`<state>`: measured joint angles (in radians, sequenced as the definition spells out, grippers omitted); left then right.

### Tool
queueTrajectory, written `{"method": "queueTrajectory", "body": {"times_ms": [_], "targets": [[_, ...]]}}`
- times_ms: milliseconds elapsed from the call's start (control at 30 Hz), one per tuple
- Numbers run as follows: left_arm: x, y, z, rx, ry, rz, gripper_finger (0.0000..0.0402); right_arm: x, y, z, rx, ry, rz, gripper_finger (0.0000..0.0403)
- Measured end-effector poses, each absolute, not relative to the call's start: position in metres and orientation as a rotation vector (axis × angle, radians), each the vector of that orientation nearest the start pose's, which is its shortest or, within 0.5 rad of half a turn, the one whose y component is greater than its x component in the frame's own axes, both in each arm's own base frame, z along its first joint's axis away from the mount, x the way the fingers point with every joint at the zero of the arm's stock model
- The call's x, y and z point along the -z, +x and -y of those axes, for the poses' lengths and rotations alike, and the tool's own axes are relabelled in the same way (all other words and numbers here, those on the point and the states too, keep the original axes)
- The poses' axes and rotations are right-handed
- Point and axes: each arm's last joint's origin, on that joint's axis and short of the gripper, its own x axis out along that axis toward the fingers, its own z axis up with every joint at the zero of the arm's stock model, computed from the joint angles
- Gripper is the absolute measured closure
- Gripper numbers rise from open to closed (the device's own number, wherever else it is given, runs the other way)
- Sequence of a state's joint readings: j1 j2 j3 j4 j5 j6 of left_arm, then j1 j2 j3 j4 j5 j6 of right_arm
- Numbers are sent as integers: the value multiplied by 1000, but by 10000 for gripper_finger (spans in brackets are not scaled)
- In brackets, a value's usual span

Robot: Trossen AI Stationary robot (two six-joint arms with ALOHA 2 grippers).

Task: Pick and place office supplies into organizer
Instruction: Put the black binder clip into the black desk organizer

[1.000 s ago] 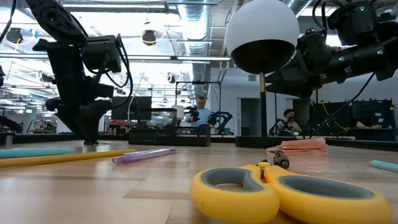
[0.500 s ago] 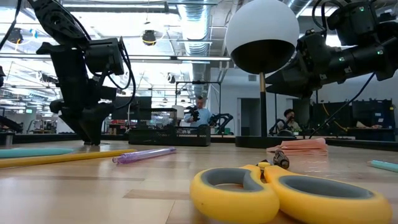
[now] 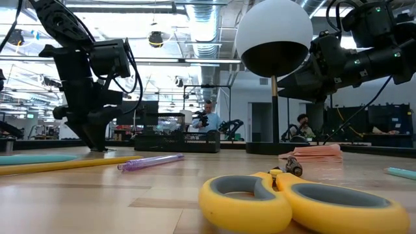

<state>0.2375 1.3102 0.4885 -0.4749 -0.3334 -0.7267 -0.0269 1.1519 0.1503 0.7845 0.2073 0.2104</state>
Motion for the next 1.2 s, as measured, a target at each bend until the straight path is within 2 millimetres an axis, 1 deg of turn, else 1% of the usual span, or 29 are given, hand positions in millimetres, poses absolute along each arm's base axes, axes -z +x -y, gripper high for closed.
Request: {"method": "queueTrajectory", "body": {"times_ms": [200, 300, 567, 667, 833, 967, 1067, 1200], "targets": [[-128, 181, -54, -954, -574, -1050, 250, -150, 189, 11, 255, 189, -192, 198], [-129, 182, -54, -952, -578, -1034, 252, -150, 189, 11, 255, 189, -191, 198], [-134, 197, -57, -905, -601, -878, 260, -150, 189, 11, 259, 187, -190, 198], [-140, 205, -58, -868, -568, -820, 261, -150, 189, 11, 259, 187, -190, 198], [-157, 219, -59, -826, -519, -756, 261, -150, 189, 11, 259, 187, -190, 198], [-172, 228, -62, -832, -443, -717, 261, -150, 189, 11, 259, 181, -191, 198], [-180, 232, -68, -842, -408, -697, 261, -150, 189, 11, 259, 180, -191, 198], [-182, 230, -77, -868, -416, -687, 261, -150, 189, 11, 258, 181, -191, 198]]}}
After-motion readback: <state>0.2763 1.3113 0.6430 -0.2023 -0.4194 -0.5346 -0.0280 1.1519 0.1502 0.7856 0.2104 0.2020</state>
